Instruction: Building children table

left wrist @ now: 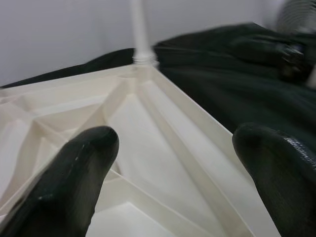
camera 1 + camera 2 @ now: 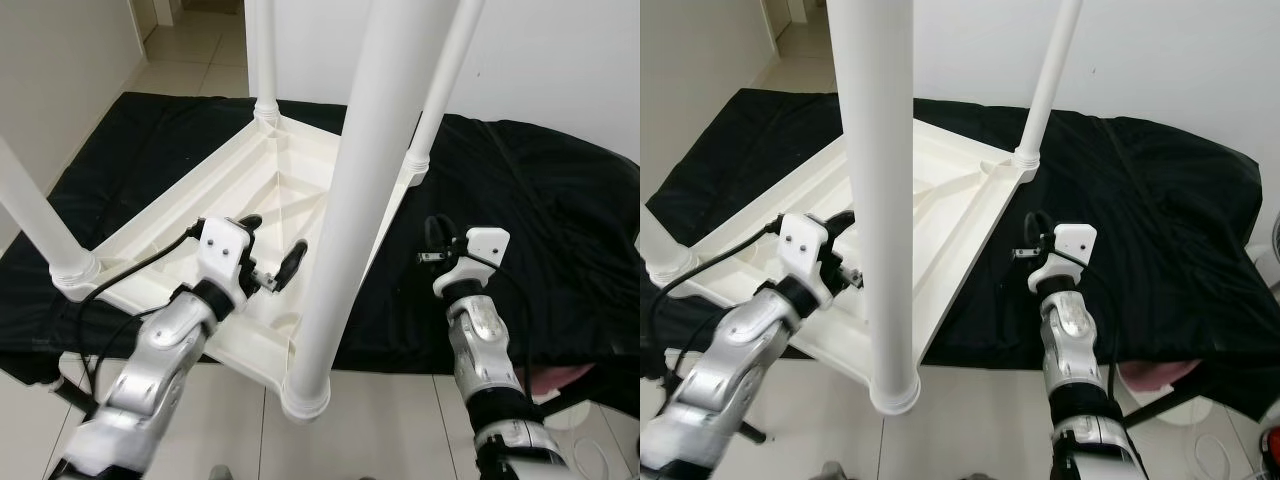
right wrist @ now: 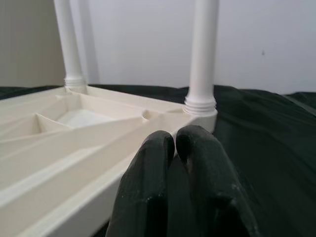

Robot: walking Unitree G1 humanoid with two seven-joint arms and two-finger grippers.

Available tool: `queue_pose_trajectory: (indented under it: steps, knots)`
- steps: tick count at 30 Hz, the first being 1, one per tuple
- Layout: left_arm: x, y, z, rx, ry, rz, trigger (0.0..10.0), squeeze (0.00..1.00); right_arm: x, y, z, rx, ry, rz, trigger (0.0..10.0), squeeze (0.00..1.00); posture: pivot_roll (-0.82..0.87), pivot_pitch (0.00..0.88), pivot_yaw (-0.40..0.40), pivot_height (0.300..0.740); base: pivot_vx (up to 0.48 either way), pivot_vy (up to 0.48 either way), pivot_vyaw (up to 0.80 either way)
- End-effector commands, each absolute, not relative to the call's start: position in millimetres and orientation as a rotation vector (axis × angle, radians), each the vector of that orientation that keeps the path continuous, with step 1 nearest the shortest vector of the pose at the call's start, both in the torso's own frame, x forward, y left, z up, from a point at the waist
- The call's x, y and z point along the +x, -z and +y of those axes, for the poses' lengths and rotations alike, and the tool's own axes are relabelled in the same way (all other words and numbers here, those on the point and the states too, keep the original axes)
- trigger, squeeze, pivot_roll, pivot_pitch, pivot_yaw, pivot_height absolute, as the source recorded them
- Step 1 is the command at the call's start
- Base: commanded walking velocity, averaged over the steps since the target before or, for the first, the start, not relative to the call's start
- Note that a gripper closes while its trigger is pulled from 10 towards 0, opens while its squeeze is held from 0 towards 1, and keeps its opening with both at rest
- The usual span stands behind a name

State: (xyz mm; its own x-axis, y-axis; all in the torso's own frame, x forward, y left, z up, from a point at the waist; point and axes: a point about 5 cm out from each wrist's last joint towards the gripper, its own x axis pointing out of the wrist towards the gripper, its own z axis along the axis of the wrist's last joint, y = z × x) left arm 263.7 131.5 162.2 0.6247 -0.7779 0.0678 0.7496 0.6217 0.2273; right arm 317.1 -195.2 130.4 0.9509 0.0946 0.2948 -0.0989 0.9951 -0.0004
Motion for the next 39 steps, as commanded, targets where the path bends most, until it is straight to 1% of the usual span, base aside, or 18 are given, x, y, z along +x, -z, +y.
queue_pose_trajectory:
  steps: [1, 2, 3, 4, 9, 12, 13, 16, 27, 31, 35, 39]
  knots:
    - [257, -162, 130, 0.208, 0.949, -0.154, 10.0, 0.00, 314, -132, -195, 0.010, -0.118, -0.298, 10.0, 0.00, -0.01, 0.000, -0.053, 0.740, 0.000, 0.000, 0.00]
    - [253, -159, 135, 0.244, 0.976, -0.129, 10.0, 0.00, 311, -133, -196, -0.002, -0.133, -0.295, 10.0, 0.00, -0.01, 0.000, -0.053, 0.740, 0.000, 0.000, 0.00]
    - [253, -159, 135, 0.244, 0.976, -0.129, 10.0, 0.00, 311, -133, -196, -0.002, -0.133, -0.295, 10.0, 0.00, -0.01, 0.000, -0.053, 0.740, 0.000, 0.000, 0.00]
    - [248, -150, 142, 0.320, 1.011, -0.082, 10.0, 0.00, 309, -133, -198, -0.022, -0.150, -0.290, 10.0, 0.00, 0.00, 0.000, -0.057, 0.740, 0.000, 0.000, 0.00]
    - [247, -146, 145, 0.350, 1.024, -0.063, 10.0, 0.00, 309, -134, -199, -0.027, -0.151, -0.286, 10.0, 0.00, 0.00, 0.000, -0.057, 0.740, 0.000, 0.000, 0.00]
    - [244, -132, 153, 0.441, 1.054, -0.006, 10.0, 0.00, 310, -141, -202, -0.035, -0.147, -0.287, 10.0, 0.00, 0.00, 0.000, -0.058, 0.740, 0.000, 0.000, 0.00]
    - [244, -132, 153, 0.441, 1.054, -0.006, 10.0, 0.00, 310, -141, -202, -0.035, -0.147, -0.287, 10.0, 0.00, 0.00, 0.000, -0.058, 0.740, 0.000, 0.000, 0.00]
    - [246, -123, 157, 0.512, 1.047, 0.027, 10.0, 0.00, 309, -145, -204, -0.039, -0.147, -0.288, 10.0, 0.00, -0.01, 0.000, -0.055, 0.740, 0.000, 0.000, 0.00]
    - [254, -117, 167, 0.555, 1.019, 0.072, 10.0, 0.00, 303, -151, -205, -0.038, -0.155, -0.285, 10.0, 0.00, -0.02, 0.000, -0.054, 0.740, 0.000, 0.000, 0.00]
    - [258, -114, 173, 0.598, 1.022, 0.082, 10.0, 0.00, 301, -154, -208, -0.044, -0.152, -0.284, 10.0, 0.00, -0.03, 0.000, -0.050, 0.740, 0.000, 0.000, 0.00]
    - [260, -113, 173, 0.614, 1.021, 0.080, 10.0, 0.00, 300, -155, -209, -0.046, -0.150, -0.284, 10.0, 0.00, -0.04, 0.000, -0.043, 0.740, 0.000, 0.000, 0.00]
    - [267, -112, 167, 0.624, 1.034, 0.066, 10.0, 0.00, 298, -160, -207, -0.018, -0.155, -0.290, 10.0, 0.00, -0.05, 0.000, -0.033, 0.740, 0.000, 0.000, 0.00]
